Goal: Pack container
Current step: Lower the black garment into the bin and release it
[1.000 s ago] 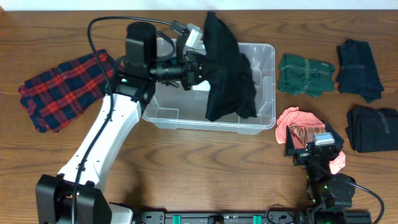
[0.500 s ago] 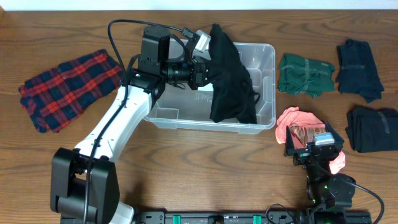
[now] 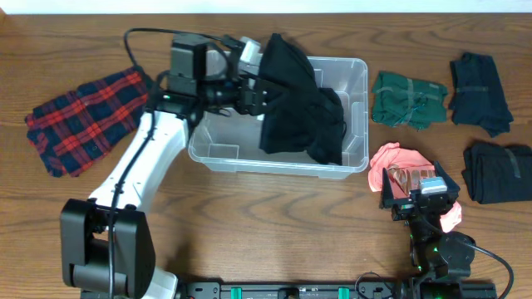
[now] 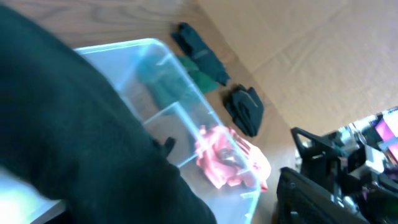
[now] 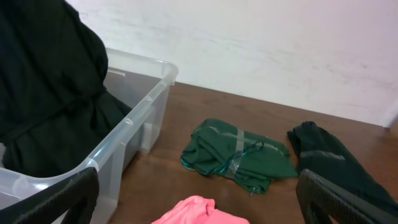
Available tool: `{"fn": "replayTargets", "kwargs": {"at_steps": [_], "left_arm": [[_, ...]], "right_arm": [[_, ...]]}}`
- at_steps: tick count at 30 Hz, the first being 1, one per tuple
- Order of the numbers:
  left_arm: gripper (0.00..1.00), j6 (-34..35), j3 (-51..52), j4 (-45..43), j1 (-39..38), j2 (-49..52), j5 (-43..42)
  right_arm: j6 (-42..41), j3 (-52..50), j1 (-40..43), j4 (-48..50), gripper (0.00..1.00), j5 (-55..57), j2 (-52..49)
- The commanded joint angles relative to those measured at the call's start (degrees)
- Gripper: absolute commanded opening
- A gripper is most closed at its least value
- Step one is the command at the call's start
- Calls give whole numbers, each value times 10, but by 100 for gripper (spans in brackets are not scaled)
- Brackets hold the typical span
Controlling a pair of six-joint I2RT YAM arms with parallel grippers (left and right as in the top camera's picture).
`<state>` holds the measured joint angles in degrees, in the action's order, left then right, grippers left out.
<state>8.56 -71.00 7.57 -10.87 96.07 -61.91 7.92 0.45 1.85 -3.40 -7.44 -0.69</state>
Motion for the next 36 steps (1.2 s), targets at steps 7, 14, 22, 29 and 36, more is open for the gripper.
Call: {"fn": "replayTargets", "kwargs": {"at_steps": [7,14,22,29,36], "left_arm": [[74,-96,-11,145,49,-9,157],[74,-105,-13,201,16,-10,327],[68,-105,-42,272,-61,-15,535],[63,-96,-53,329,-123,-39,659],[62,-56,-53,372,-126,-56,696]], "right_arm": [[-6,-1,-4,-2,99,4,3],[-6,-1,-4,-2,99,4,3],[-6,-1,-4,-2,99,4,3],[-6,-1,-4,-2,99,4,3],[-6,-1,-4,-2,99,4,3]]}}
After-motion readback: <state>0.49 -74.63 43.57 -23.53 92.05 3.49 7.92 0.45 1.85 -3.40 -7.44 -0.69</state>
